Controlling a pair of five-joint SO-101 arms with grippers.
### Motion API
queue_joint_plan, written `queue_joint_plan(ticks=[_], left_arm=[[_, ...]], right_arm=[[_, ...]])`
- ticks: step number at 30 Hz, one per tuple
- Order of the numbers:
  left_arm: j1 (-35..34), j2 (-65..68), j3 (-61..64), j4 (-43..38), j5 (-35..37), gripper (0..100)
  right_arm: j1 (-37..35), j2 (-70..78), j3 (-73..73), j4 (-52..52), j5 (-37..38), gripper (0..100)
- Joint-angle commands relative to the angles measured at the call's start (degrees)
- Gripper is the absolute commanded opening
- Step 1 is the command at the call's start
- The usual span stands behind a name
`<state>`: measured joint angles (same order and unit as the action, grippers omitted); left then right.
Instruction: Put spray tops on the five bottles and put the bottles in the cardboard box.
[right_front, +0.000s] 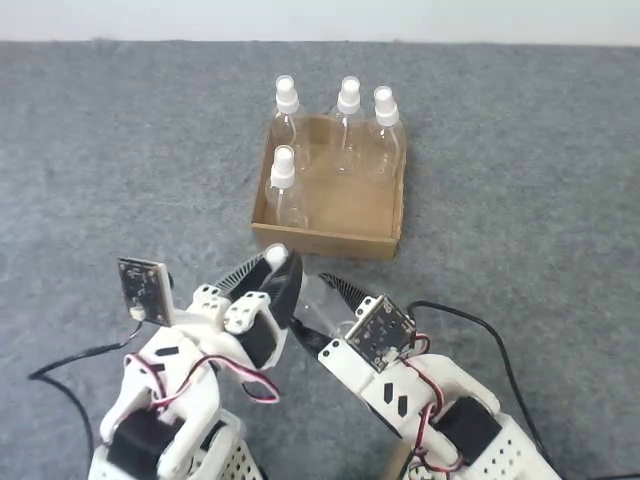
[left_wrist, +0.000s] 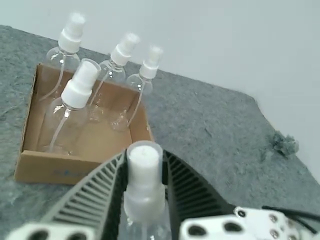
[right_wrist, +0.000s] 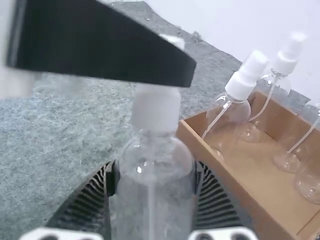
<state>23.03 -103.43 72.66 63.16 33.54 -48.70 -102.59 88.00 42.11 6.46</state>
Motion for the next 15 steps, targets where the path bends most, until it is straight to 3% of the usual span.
queue_joint_plan(ticks=[1, 5, 11, 15], left_arm=[[2.8, -1.1, -2.9, 2.6, -1.5, 2], [2.9, -1.1, -2.9, 2.7, -1.5, 5], [2.9, -1.1, -2.9, 3.0, -1.3, 22], [2.9, -1.1, -3.2, 2.8, -1.2, 23]], right_arm=[[2.2, -0.9, -1.3, -2.2, -0.4, 0.6], [2.2, -0.9, -1.3, -2.2, -0.3, 0.6], [2.2, -0.9, -1.3, -2.2, -0.3, 0.6], [2.2, -0.9, -1.3, -2.2, -0.2, 0.6]])
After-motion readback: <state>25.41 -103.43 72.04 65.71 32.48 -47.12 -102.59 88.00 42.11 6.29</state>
